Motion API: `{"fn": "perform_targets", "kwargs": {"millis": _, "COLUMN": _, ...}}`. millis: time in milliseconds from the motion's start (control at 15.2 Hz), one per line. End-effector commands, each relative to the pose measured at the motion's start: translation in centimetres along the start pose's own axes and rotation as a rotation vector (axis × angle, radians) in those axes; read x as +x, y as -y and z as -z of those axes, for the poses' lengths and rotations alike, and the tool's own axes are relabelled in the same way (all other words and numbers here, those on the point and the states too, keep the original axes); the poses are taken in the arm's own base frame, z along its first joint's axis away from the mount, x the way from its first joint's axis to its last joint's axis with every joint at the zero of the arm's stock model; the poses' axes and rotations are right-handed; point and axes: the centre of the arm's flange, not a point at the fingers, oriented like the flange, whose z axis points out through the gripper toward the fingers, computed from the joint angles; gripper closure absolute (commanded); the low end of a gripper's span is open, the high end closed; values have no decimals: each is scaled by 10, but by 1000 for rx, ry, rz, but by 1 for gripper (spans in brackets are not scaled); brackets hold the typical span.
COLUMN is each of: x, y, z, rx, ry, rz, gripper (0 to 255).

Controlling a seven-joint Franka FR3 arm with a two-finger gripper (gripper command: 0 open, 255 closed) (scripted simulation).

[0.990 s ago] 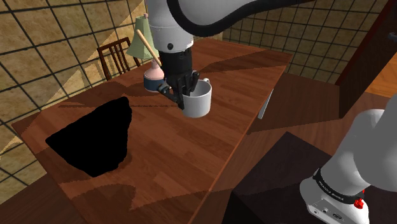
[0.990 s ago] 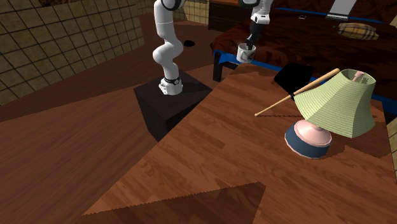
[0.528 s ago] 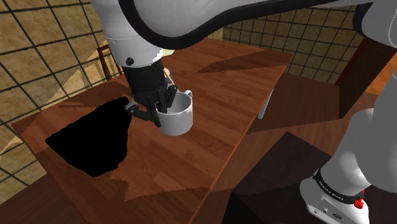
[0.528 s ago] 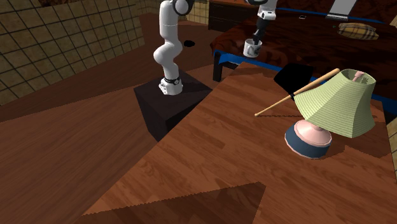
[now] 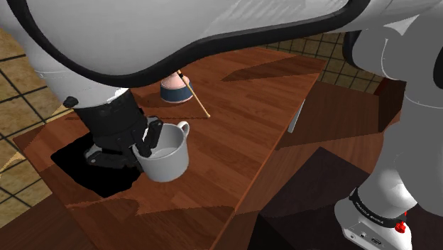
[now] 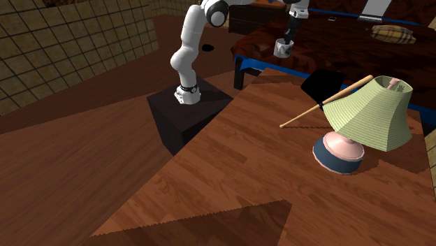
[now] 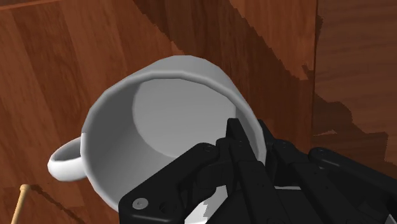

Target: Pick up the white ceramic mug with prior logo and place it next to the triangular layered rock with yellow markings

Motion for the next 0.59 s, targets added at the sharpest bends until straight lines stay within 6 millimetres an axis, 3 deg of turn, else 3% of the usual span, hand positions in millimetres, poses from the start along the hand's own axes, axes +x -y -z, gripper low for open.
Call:
{"fn": "perform_targets", "kwargs": {"millis": 0, "x": -1, "y": 6, "z": -7, "rx": 0, "ry": 0, "rz": -2, "gripper": 255}}
{"fn": "perform_targets", "kwargs": {"millis": 528, "x": -1, "y": 8, "z": -49, "rx": 0, "ry": 0, "rz": -2, "gripper": 255}}
